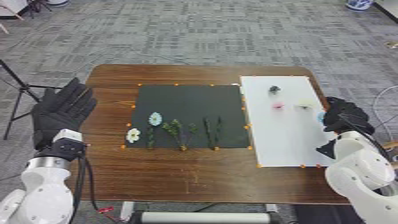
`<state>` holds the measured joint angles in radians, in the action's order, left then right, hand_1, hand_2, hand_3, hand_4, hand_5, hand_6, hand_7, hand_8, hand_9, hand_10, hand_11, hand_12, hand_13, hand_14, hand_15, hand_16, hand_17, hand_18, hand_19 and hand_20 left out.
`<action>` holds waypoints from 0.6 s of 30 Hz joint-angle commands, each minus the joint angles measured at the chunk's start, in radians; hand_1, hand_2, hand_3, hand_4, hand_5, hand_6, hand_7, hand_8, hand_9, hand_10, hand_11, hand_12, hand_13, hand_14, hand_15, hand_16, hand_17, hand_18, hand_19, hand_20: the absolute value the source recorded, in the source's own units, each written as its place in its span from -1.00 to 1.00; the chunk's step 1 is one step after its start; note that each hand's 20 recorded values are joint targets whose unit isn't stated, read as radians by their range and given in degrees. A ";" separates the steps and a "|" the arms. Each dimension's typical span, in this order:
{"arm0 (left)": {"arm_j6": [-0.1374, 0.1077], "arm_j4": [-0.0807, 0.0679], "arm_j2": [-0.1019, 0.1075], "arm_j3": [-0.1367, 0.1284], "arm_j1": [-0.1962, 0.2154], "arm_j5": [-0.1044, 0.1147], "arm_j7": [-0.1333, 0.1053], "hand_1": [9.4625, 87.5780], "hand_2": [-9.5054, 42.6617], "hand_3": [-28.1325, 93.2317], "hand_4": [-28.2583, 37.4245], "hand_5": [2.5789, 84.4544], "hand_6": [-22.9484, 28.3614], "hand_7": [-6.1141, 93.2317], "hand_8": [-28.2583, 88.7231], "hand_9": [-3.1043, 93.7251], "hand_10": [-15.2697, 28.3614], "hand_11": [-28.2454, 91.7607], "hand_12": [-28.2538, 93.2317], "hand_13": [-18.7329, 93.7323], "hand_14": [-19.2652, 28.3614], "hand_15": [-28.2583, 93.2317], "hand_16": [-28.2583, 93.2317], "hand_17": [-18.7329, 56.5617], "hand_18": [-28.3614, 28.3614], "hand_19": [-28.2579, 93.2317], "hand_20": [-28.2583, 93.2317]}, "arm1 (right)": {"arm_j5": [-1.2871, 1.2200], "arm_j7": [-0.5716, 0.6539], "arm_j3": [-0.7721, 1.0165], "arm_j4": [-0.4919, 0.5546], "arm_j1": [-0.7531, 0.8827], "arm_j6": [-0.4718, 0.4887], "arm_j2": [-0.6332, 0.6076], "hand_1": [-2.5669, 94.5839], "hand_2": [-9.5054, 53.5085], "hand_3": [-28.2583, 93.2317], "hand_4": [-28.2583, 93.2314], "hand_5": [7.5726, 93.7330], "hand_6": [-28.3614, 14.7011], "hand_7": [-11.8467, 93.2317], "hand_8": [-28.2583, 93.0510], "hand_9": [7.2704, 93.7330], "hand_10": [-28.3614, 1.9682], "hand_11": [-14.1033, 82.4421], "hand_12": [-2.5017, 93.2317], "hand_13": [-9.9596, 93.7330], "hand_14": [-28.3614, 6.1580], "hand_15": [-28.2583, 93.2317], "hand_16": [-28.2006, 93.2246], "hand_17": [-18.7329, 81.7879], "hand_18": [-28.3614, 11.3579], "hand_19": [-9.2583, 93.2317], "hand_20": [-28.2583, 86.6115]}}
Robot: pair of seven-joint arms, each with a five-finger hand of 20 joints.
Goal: Arrange flowers
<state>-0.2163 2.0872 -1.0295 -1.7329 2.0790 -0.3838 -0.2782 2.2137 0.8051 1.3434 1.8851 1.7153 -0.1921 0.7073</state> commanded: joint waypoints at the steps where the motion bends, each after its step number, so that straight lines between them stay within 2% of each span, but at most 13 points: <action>1: 0.002 0.006 -0.007 0.004 0.014 -0.003 0.005 -0.63 0.09 0.64 -1.00 0.04 0.26 -0.69 -0.65 -0.23 0.38 -0.20 -0.38 -0.22 0.43 -0.12 -0.62 -0.67 0.55 0.08 -0.37 | 0.005 0.007 -0.016 -0.009 -0.062 0.054 -0.026 0.25 -1.00 0.67 -0.99 0.26 0.18 -0.40 -0.70 0.25 0.07 -0.29 -0.40 0.37 0.37 0.48 0.23 -0.03 -0.59 0.63 0.15; 3: 0.002 0.006 -0.008 0.004 0.016 -0.003 0.006 -0.63 0.09 0.64 -1.00 0.04 0.26 -0.69 -0.65 -0.23 0.38 -0.20 -0.38 -0.22 0.43 -0.12 -0.62 -0.67 0.55 0.08 -0.37 | -0.021 0.013 -0.037 -0.032 -0.100 0.101 -0.029 0.26 -1.00 0.67 -0.99 0.10 0.11 -0.51 -0.74 0.08 0.04 -0.40 -0.59 0.35 0.34 0.47 0.18 -0.05 -0.60 0.63 0.14; 5: 0.002 0.008 -0.007 0.003 0.019 -0.002 0.003 -0.63 0.09 0.64 -1.00 0.04 0.26 -0.69 -0.65 -0.23 0.38 -0.20 -0.38 -0.22 0.43 -0.12 -0.62 -0.67 0.55 0.08 -0.37 | -0.035 0.007 -0.058 -0.056 -0.133 0.133 -0.035 0.28 -1.00 0.69 -0.99 0.01 0.06 -0.57 -0.73 -0.01 0.05 -0.48 -0.65 0.35 0.33 0.48 0.16 -0.05 -0.60 0.64 0.14; 7: 0.002 0.010 -0.007 0.001 0.023 -0.002 0.001 -0.63 0.09 0.64 -1.00 0.04 0.26 -0.69 -0.65 -0.23 0.38 -0.20 -0.38 -0.22 0.43 -0.12 -0.62 -0.67 0.55 0.08 -0.37 | -0.058 0.006 -0.072 -0.075 -0.163 0.178 -0.040 0.30 -1.00 0.70 -0.99 -0.04 0.05 -0.59 -0.73 -0.07 0.10 -0.52 -0.68 0.36 0.32 0.48 0.15 -0.05 -0.60 0.64 0.14; 11: 0.003 0.010 -0.006 0.000 0.022 -0.004 0.001 -0.63 0.09 0.64 -1.00 0.04 0.26 -0.69 -0.65 -0.23 0.38 -0.20 -0.38 -0.22 0.43 -0.12 -0.62 -0.67 0.55 0.08 -0.37 | -0.097 0.013 -0.108 -0.115 -0.217 0.241 -0.052 0.30 -1.00 0.71 -0.99 -0.14 -0.02 -0.61 -0.72 -0.18 0.06 -0.55 -0.72 0.36 0.32 0.49 0.15 -0.06 -0.61 0.64 0.14; 18: 0.006 0.008 -0.006 0.000 0.024 -0.005 0.006 -0.63 0.09 0.64 -1.00 0.04 0.26 -0.69 -0.65 -0.23 0.38 -0.20 -0.38 -0.22 0.43 -0.12 -0.62 -0.67 0.55 0.08 -0.37 | -0.156 0.012 -0.142 -0.166 -0.254 0.304 -0.059 0.27 -1.00 0.70 -1.00 -0.19 -0.08 -0.63 -0.71 -0.23 -0.01 -0.51 -0.74 0.35 0.30 0.51 0.13 -0.06 -0.63 0.64 0.13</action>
<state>-0.2161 2.0900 -1.0302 -1.7330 2.0879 -0.3837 -0.2786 2.1017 0.8102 1.2103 1.7536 1.4929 0.0576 0.6680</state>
